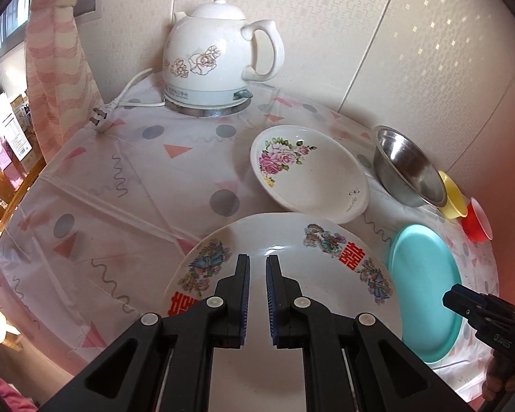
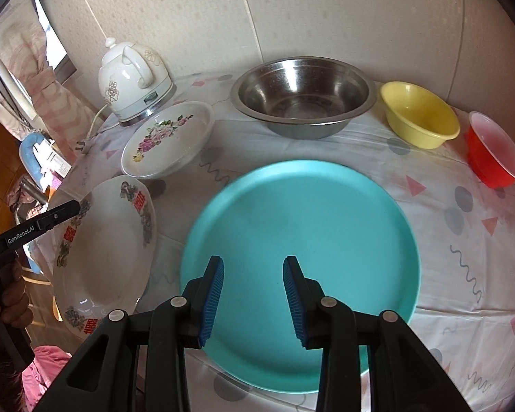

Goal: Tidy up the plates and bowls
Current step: 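Grasp the rim of the small floral-rose plate with the left gripper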

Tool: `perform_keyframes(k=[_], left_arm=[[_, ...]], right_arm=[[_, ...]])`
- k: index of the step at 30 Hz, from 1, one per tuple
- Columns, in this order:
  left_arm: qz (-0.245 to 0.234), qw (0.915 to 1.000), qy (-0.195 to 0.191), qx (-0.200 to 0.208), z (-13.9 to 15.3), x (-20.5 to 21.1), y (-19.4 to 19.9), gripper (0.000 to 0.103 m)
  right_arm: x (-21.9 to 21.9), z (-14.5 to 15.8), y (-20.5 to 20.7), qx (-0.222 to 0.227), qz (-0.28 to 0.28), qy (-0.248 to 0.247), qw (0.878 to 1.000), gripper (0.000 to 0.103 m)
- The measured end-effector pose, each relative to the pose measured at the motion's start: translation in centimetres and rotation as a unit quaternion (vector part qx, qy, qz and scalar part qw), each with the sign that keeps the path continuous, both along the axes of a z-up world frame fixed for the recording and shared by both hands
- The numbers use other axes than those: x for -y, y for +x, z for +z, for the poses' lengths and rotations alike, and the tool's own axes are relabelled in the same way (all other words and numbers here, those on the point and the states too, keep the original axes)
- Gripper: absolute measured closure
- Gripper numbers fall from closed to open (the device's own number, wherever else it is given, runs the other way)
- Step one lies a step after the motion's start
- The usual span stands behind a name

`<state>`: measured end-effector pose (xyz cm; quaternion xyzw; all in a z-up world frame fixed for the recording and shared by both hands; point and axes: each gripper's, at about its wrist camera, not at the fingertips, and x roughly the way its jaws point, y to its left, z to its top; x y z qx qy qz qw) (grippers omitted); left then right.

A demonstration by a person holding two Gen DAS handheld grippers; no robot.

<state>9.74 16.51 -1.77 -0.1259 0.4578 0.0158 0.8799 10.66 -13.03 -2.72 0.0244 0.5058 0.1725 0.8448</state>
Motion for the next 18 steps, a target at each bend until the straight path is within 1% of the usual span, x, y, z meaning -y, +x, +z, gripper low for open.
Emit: perform_keyframes(k=[5,10,14,18], left_arm=[[0.017,0.9999,0.000,-0.002,-0.3,-1.3,-0.2,0.093],[0.025,0.9997,0.000,-0.002,-0.5,-2.4,-0.2,0.093],[0.032,0.9995,-0.005,-0.003,-0.7,-3.2,0.2,0.093],[0.030,0.9995,-0.006,-0.002,-0.8,-3.5,1.5,0.093]], right_arm=[[-2.9,-0.1,0.8,-0.008,0.038,0.008,0.999,0.067],[-5.5,-0.3,1.4,-0.012,0.066,0.001,0.998,0.067],[-6.7,-0.4,2.4,-0.014,0.072,0.001,0.997,0.067],[-7.3,-0.3,4.5,-0.015,0.062,0.009,0.998,0.067]])
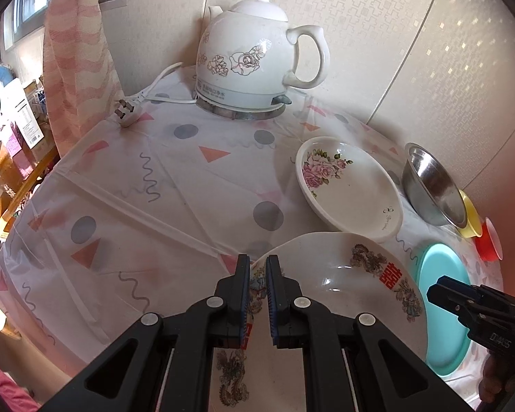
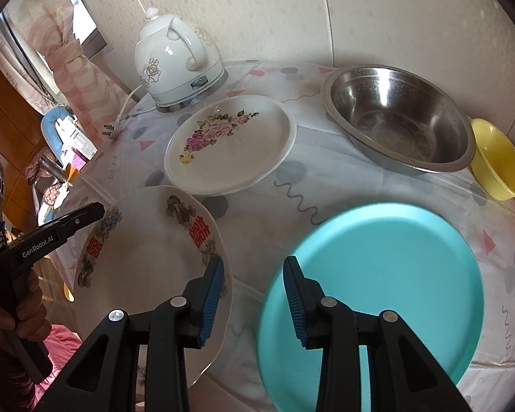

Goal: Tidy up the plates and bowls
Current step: 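Grasp the rim of the small floral-rose plate with the left gripper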

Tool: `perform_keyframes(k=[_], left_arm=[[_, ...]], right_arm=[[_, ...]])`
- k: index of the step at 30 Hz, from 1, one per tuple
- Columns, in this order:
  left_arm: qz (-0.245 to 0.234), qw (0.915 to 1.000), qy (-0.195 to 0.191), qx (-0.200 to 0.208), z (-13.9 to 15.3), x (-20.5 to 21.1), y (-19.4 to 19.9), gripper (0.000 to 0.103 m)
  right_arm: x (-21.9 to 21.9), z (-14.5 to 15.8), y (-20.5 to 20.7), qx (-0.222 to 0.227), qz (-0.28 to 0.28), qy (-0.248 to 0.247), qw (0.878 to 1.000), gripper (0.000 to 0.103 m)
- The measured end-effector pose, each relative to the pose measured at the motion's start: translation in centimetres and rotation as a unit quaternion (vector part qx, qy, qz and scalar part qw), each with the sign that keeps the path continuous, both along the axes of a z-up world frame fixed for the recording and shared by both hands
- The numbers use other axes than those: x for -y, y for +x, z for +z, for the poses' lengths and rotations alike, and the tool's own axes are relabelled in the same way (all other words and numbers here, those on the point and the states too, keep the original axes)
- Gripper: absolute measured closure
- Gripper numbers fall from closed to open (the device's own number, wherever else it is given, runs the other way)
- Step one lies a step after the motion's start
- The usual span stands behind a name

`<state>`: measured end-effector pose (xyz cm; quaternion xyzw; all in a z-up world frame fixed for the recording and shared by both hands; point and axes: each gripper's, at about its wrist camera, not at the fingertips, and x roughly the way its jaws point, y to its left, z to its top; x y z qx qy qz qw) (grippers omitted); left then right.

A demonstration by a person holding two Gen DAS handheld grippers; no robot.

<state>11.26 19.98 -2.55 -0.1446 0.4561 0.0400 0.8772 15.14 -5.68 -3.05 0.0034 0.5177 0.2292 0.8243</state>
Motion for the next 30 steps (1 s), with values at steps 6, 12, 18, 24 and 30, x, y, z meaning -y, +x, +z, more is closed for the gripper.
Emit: perform_keyframes(k=[6,12,18,24,30], left_arm=[[-0.015,0.9999,-0.003,0.008,0.3,0.4,3.1,0.093],[-0.038,0.9993,-0.005,0.003,-0.1,1.1,7.1,0.087],[-0.041,0.9990,-0.010,-0.016,-1.4,1.2,10.8,0.078],[-0.060,0.9966,-0.018,-0.054,-3.4,2.0,13.5,0.078],[-0.062,0.9967,-0.006,-0.053,-3.7,2.5,13.5,0.085]], right_arm=[[-0.8,-0.2,4.1,-0.005,-0.029,0.009,1.000,0.067],[-1.5,-1.1,7.8,-0.013,-0.049,0.008,0.999,0.067],[-2.2,-2.6,10.3,-0.029,-0.065,-0.001,0.997,0.067],[-3.4,-3.4,11.3,-0.034,-0.047,-0.007,0.998,0.083],[-3.6,-3.1,11.2,-0.039,-0.038,-0.002,0.999,0.083]])
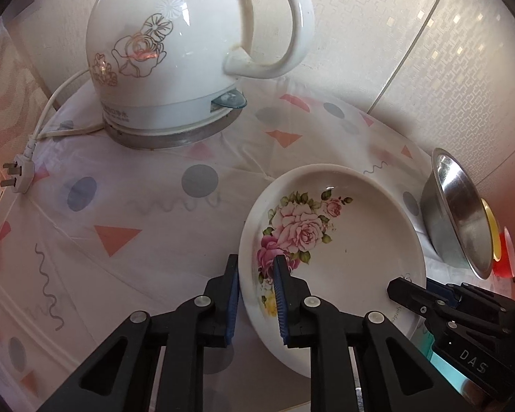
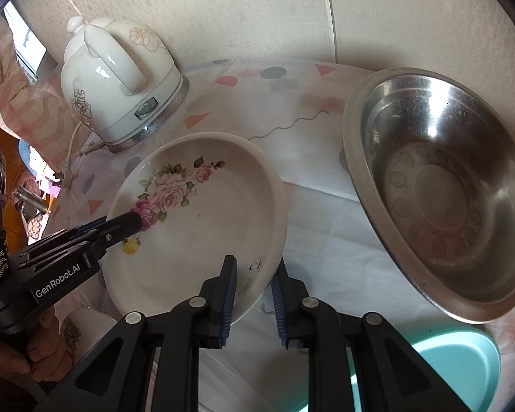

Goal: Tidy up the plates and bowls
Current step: 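Grasp the rim of the small floral-rose plate with the left gripper, then lift the floral plate and carry it over the teal plate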

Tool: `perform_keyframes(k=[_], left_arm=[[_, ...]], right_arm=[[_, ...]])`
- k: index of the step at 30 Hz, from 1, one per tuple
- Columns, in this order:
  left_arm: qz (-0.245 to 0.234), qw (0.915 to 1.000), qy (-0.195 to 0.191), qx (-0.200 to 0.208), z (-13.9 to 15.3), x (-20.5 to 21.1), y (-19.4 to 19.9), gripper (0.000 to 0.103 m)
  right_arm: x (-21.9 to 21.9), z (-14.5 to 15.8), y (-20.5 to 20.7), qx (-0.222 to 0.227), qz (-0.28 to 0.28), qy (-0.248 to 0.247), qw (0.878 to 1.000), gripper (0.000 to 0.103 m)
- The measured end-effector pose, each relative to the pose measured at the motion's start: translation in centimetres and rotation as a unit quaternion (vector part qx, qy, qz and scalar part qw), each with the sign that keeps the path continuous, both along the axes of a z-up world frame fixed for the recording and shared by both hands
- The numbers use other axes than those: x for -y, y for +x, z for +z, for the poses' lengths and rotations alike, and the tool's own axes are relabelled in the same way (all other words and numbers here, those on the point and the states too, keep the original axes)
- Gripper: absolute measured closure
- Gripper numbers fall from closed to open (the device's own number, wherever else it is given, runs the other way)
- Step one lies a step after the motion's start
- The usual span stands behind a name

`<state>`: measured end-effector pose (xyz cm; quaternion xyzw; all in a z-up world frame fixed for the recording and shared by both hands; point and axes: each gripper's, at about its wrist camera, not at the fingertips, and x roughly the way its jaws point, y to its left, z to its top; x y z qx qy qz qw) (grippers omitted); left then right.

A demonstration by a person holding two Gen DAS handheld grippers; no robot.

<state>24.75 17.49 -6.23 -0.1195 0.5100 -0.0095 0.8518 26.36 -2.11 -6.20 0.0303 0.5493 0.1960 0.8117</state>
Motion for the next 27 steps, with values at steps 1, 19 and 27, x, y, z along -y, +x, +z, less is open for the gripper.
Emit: perform_keyframes(k=[1,19,27], left_arm=[[0.001,1.0000,-0.003,0.004,0.2,-0.1,-0.2,0.085],[-0.032,0.9970,-0.006,0.071,4.5,3.4,-5.1,0.085],[-0.068,0.9935,-0.007,0.091,6.1,7.3,-8.8,0.085]], right_arm=[[0.1,0.3,-0.1,0.001,-0.002,0.005,1.000,0.083],[4.4,4.6,-3.8,0.032,-0.035,0.051,0.998,0.083],[8.7,5.7,-8.1,0.040,-0.055,0.063,0.996,0.083]])
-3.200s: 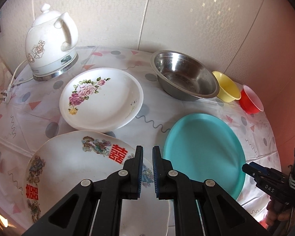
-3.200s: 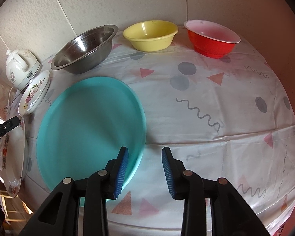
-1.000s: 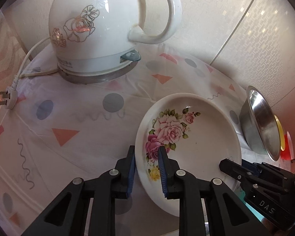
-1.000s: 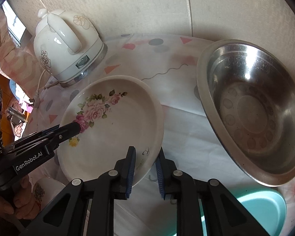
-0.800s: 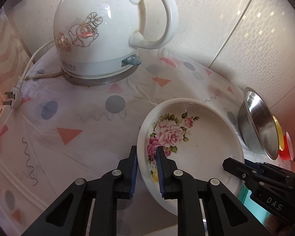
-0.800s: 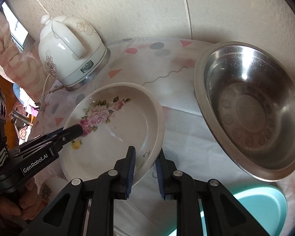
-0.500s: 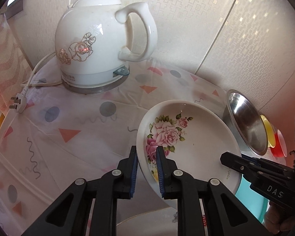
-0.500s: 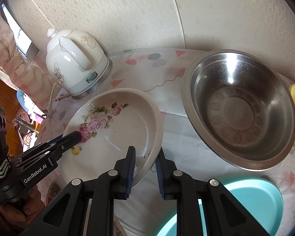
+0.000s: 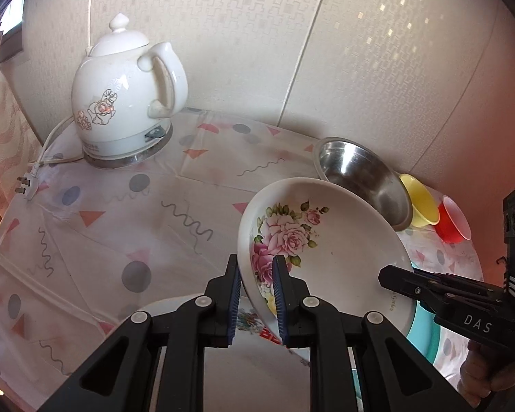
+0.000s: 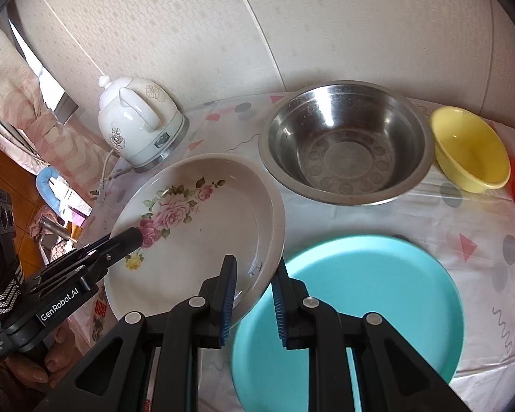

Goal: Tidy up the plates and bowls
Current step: 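Lift the floral plate and carry it over the teal plate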

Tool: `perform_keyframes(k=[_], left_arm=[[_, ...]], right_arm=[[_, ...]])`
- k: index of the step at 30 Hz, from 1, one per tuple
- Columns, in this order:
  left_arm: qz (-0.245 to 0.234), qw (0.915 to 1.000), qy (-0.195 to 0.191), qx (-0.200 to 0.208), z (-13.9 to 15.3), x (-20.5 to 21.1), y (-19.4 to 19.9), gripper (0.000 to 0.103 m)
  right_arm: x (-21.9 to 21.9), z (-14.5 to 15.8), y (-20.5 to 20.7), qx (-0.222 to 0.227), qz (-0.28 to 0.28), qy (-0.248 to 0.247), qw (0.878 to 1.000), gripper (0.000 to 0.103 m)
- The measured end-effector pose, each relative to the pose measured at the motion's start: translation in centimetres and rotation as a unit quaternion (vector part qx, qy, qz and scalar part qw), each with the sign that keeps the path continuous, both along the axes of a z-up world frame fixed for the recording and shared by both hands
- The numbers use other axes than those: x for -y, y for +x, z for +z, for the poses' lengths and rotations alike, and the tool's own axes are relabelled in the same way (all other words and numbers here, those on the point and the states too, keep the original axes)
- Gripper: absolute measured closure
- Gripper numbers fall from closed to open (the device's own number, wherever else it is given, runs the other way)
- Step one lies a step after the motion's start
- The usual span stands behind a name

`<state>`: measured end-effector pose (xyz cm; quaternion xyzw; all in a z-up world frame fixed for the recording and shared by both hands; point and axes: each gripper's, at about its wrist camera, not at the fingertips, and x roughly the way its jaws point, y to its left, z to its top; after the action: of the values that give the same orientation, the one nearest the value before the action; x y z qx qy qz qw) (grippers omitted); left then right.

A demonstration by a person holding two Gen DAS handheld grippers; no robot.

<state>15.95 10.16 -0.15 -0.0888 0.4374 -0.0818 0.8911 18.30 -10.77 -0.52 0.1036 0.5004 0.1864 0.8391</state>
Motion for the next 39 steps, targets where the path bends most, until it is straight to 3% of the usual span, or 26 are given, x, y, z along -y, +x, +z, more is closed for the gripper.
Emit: perform_keyframes(k=[9,18,39], left_arm=[[-0.051,0.9986,0.003,-0.011,-0.4,5.9,-2.7,0.085],[-0.091,0.9950,0.015,-0.040,-2.4,11.1,-4.2,0.084],[-0.112,0.9891,0.064,-0.072,-5.7,13.4,-3.8,0.084]], right_arm=[[5.8,-0.8,-5.0,-0.013,-0.043,0.007,0.999,0.082],[10.5,-2.9,-7.3,-0.037,-0.088,0.000,0.995,0.082],[11.2,-5.0,-7.5,-0.039,-0.088,-0.044,0.994,0.076]])
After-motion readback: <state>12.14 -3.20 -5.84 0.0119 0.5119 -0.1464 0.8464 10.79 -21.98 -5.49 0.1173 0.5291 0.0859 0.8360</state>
